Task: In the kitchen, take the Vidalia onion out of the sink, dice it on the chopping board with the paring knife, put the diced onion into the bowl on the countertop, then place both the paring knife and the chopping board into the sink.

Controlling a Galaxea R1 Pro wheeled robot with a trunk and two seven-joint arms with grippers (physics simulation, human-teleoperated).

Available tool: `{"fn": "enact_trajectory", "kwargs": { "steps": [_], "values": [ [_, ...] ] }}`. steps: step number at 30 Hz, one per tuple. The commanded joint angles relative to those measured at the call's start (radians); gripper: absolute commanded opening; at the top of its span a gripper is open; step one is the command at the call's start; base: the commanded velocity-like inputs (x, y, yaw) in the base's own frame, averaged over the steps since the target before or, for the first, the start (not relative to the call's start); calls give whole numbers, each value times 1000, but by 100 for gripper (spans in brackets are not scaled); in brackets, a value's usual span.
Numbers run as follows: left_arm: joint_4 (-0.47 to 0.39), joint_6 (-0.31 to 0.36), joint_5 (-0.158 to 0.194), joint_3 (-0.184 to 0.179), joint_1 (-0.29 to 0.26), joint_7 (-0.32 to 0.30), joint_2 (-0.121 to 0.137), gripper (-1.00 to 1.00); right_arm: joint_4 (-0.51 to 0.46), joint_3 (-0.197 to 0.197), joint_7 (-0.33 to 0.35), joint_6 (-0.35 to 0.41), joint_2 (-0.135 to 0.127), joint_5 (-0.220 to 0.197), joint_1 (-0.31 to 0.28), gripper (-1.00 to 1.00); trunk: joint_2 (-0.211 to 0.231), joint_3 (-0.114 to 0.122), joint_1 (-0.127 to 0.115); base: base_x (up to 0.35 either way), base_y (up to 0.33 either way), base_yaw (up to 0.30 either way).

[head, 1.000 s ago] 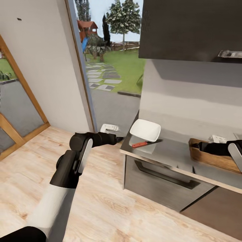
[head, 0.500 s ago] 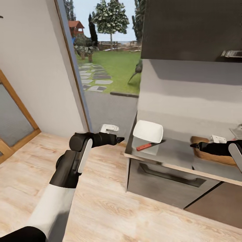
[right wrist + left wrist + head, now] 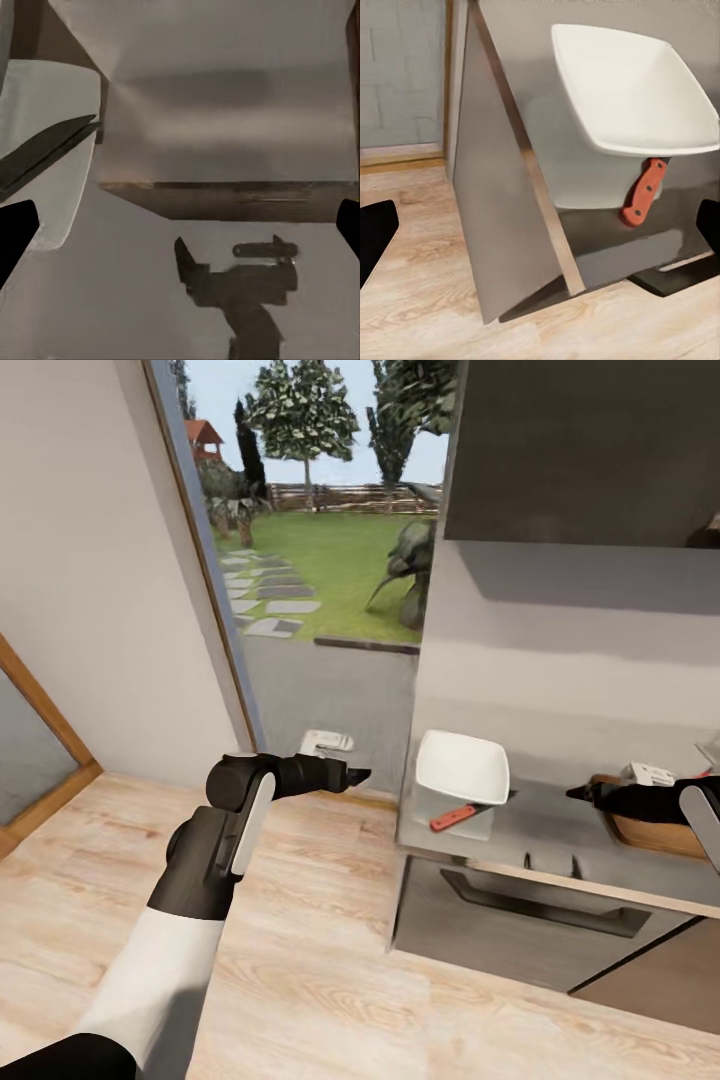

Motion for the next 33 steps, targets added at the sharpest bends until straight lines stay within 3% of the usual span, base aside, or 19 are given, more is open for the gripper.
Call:
{"fn": "enact_trajectory", "kwargs": {
  "steps": [1,5,13,21,27,33],
  "values": [
    [0,5,2,1,-1,-1,0,100,-1,-2,10,5,0,10,-1,100,-2,-2,1,186,281,-5],
    [1,5,2,1,-1,-1,0,100,-1,-4,2,5,0,11,-1,100,-2,-2,1,175,284,-2],
    [48,4,2,2,-1,-3,1,100,-1,-15,-113,4,0,12,-1,100,-2,-2,1,164,288,0],
    [65,0,2,0,-1,-10,2,100,-1,-16,-123,4,0,12,-1,100,-2,-2,1,177,269,0],
    [31,-1,8,34,33,-19,-13,100,-33,18,-114,12,-34,-16,33,100,-2,-2,1,0,0,0],
    [-3,-34,8,12,67,-13,-11,100,-49,16,-115,15,-49,-16,67,100,-2,-2,1,0,0,0]
  ]
}}
